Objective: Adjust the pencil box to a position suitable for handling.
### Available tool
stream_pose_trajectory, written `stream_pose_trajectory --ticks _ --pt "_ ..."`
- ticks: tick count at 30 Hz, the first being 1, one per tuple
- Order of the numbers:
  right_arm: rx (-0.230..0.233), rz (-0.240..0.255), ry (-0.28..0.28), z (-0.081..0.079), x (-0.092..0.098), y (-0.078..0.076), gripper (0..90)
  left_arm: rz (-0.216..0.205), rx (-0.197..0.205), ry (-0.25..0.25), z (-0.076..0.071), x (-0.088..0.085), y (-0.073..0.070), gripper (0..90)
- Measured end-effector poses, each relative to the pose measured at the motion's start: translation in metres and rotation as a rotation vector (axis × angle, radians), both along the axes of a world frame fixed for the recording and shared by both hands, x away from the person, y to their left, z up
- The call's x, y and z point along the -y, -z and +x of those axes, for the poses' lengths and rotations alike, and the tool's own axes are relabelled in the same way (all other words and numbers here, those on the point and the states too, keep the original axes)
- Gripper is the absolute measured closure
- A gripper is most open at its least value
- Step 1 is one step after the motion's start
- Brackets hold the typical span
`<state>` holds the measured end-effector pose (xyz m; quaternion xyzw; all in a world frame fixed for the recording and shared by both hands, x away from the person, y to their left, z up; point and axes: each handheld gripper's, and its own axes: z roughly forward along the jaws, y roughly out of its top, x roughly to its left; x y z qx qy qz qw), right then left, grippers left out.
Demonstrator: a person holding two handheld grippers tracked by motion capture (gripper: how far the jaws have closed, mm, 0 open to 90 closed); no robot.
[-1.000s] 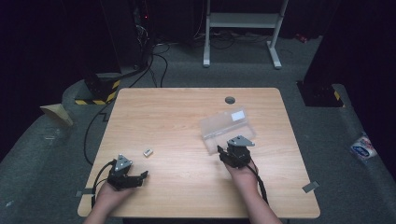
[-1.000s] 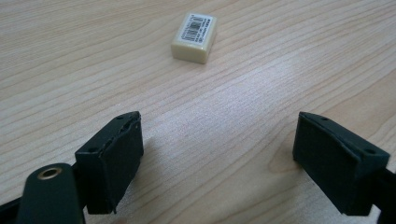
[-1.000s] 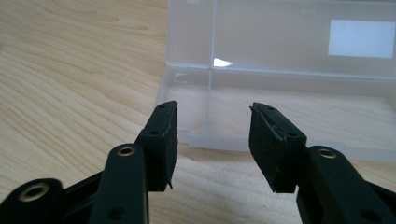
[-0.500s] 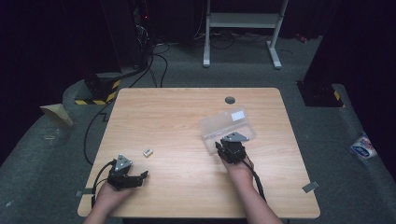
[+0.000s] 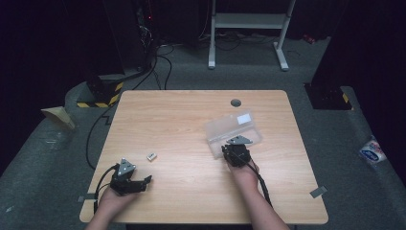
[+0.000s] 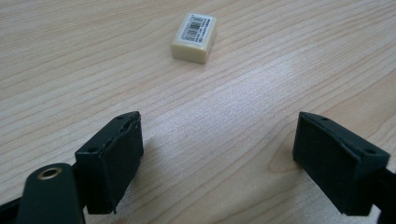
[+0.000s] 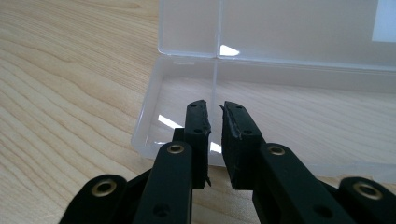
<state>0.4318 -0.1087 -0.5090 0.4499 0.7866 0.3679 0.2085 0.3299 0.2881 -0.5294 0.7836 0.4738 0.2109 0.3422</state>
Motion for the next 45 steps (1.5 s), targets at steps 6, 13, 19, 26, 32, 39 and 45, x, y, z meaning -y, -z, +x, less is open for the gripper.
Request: stream_pose_trajectory --ticks 6,13,19,26,32,39,45 --pt "-0.010 0.001 0.004 0.002 0.000 0.004 81.5 0.000 0.000 0.000 0.000 0.000 0.000 16.4" --pt "-0.011 0.003 0.002 0.002 -0.002 0.005 86.9 0.000 0.000 0.000 0.000 0.000 0.000 16.4" --pt "-0.010 0.000 0.000 0.001 -0.002 0.005 87.3 0.000 0.000 0.000 0.000 0.000 0.000 16.4" --pt "-0.013 0.006 -0.007 -0.008 -0.006 0.004 87.7 0.000 0.000 0.000 0.000 0.000 0.000 16.4" --pt "-0.004 0.011 -0.037 -0.020 -0.011 0.004 87.7 0.000 0.000 0.000 0.000 0.000 0.000 16.4" --pt "0.005 0.015 -0.074 -0.036 -0.019 0.005 87.6 0.000 0.000 0.000 0.000 0.000 0.000 16.4" --pt "0.023 0.025 -0.114 -0.053 -0.026 0.003 87.6 -0.002 0.001 -0.001 0.000 0.000 0.000 16.5"
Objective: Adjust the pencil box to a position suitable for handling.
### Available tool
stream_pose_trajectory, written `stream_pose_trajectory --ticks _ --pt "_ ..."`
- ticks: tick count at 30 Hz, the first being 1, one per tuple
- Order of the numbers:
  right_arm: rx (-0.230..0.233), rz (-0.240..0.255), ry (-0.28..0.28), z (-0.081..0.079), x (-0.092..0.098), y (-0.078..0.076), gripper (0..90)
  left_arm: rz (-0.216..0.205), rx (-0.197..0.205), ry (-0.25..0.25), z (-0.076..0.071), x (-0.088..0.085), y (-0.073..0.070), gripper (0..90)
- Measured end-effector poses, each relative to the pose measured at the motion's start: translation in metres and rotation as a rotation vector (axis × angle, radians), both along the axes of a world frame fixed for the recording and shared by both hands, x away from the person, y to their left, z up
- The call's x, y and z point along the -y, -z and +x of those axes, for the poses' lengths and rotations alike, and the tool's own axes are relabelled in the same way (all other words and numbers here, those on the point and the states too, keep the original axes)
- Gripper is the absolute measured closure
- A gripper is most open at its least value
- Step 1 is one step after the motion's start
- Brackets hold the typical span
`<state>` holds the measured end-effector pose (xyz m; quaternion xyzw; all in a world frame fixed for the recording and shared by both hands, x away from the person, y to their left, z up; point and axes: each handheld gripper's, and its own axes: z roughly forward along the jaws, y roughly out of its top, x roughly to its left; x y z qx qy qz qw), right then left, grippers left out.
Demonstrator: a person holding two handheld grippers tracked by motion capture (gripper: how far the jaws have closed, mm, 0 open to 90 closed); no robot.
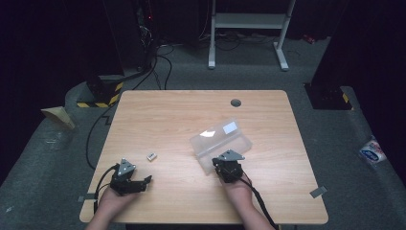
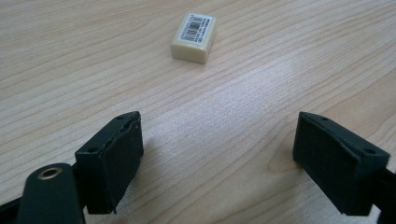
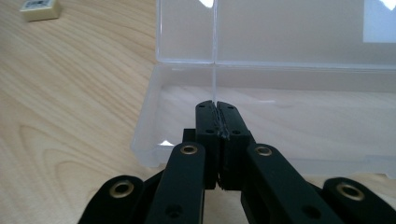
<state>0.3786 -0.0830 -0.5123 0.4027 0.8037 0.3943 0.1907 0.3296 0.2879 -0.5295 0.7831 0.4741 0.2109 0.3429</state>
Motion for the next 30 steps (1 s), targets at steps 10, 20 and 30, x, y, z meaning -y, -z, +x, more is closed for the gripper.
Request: stream_pose_trajectory --ticks 10,20,30 --pt "0.014 0.005 -0.047 -0.018 -0.012 0.000 86.4 0.000 0.000 0.000 0.000 0.000 0.000 16.4" --pt "0.082 0.024 0.020 -0.008 0.027 -0.026 76.6 0.001 0.000 0.002 0.000 0.000 0.000 16.4" --pt "0.036 -0.038 0.229 0.043 0.087 -0.018 74.8 0.001 0.000 0.002 0.000 0.000 0.000 16.4"
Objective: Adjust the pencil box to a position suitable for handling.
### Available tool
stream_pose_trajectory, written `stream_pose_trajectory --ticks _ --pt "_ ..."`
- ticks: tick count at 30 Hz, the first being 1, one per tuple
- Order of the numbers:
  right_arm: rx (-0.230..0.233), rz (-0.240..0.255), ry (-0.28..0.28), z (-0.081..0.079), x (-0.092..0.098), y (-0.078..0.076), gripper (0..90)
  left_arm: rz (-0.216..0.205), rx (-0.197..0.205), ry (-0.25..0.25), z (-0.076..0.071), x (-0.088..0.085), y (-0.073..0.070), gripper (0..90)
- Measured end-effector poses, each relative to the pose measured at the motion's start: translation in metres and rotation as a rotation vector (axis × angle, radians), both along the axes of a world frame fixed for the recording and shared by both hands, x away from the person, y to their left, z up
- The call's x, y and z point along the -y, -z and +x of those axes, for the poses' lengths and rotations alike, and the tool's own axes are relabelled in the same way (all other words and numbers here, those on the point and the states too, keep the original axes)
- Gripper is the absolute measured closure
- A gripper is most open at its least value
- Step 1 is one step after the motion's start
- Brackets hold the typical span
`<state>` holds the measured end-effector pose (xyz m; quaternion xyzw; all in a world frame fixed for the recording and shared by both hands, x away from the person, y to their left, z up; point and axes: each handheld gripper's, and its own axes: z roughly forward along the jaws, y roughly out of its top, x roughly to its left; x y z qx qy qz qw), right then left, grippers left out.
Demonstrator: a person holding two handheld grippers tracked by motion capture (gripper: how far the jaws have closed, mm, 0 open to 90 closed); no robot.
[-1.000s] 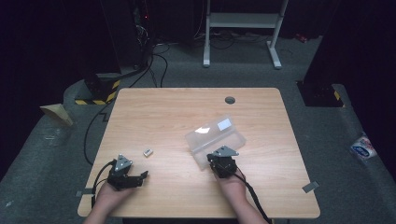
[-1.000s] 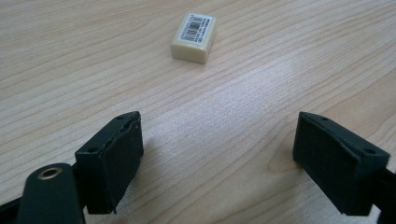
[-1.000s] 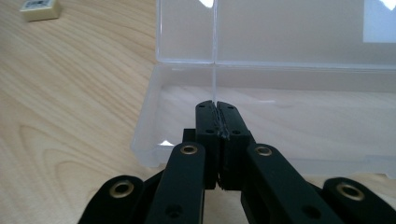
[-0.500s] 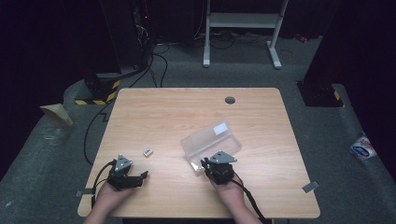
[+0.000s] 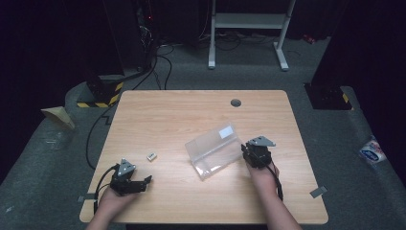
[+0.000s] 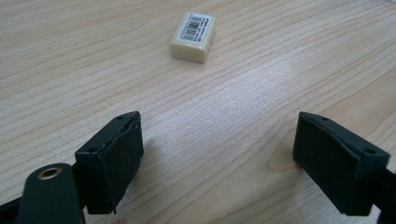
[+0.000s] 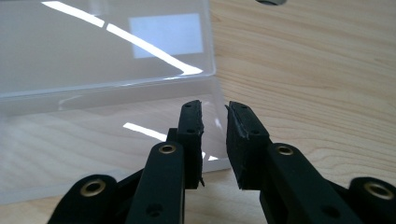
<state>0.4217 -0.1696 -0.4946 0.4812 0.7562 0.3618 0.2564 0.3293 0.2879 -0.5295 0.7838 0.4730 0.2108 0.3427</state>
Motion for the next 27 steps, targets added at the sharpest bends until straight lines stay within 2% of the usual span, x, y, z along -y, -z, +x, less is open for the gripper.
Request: stream_pose_trajectory --ticks 4,15,20,27 --pt "-0.035 -0.009 0.015 0.012 0.000 0.009 75.6 0.000 0.000 0.000 0.000 0.000 0.000 16.4" --pt "-0.042 -0.020 0.056 0.019 0.007 0.016 79.4 0.000 0.000 0.000 0.000 0.000 0.000 16.4" --pt "-0.052 -0.018 0.049 0.015 0.006 0.019 84.9 0.000 0.000 0.000 0.000 0.000 0.000 16.4" --pt "-0.044 -0.019 0.018 -0.001 0.007 0.019 84.9 0.000 0.000 0.000 0.000 0.000 0.000 16.4"
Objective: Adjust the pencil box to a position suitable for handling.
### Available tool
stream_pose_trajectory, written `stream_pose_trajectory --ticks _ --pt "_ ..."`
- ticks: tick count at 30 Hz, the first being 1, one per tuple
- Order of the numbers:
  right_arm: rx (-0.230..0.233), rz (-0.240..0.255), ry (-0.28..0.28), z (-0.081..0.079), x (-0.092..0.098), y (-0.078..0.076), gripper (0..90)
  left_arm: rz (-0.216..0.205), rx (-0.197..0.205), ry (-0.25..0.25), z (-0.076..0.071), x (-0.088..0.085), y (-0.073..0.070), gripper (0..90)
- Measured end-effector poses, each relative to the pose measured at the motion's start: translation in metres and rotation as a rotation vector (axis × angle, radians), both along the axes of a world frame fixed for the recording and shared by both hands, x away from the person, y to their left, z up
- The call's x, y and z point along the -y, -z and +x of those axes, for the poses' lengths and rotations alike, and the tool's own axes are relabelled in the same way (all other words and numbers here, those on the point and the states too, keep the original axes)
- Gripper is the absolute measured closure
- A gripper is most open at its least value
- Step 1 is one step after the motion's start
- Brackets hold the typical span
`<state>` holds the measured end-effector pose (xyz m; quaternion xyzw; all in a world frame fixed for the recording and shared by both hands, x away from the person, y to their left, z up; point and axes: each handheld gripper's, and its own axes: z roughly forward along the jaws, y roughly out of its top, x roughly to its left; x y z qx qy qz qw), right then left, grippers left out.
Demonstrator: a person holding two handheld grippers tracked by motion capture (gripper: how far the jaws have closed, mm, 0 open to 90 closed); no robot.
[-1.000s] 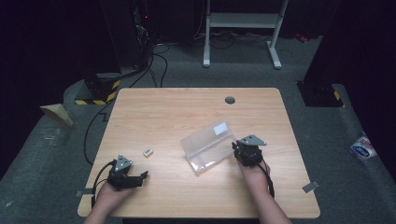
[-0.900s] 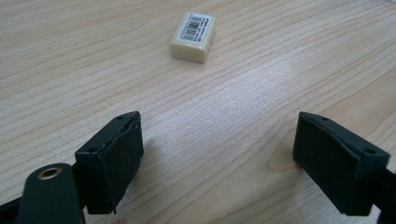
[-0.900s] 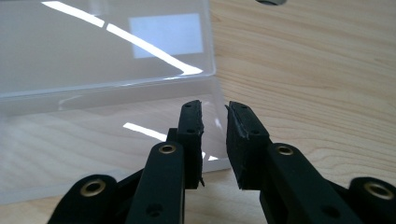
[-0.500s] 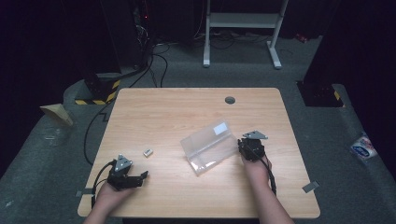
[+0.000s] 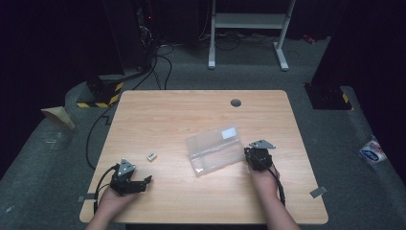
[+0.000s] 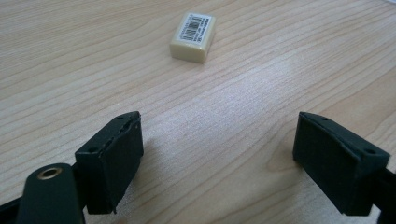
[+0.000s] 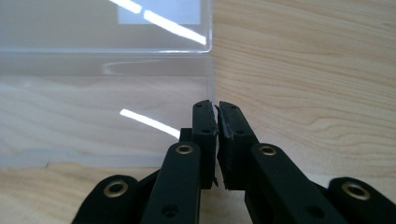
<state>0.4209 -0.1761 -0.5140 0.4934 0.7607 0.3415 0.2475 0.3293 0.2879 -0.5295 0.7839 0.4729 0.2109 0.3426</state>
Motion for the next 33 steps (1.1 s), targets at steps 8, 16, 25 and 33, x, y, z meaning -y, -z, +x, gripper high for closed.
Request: stream_pose_trajectory --ticks 8,16,25,33 --pt "0.015 0.016 -0.013 -0.025 -0.002 0.003 81.5 0.000 0.000 0.000 0.000 0.000 0.000 16.4" --pt "0.013 0.034 -0.012 -0.021 -0.003 0.003 76.8 0.000 0.000 0.000 0.000 0.000 0.000 16.4" --pt "0.005 0.032 -0.047 -0.030 -0.017 0.002 79.0 0.001 0.000 0.000 0.000 0.000 0.000 16.4" --pt "0.009 0.031 -0.066 -0.036 -0.024 0.002 78.9 0.000 0.000 0.000 0.000 0.000 0.000 16.4"
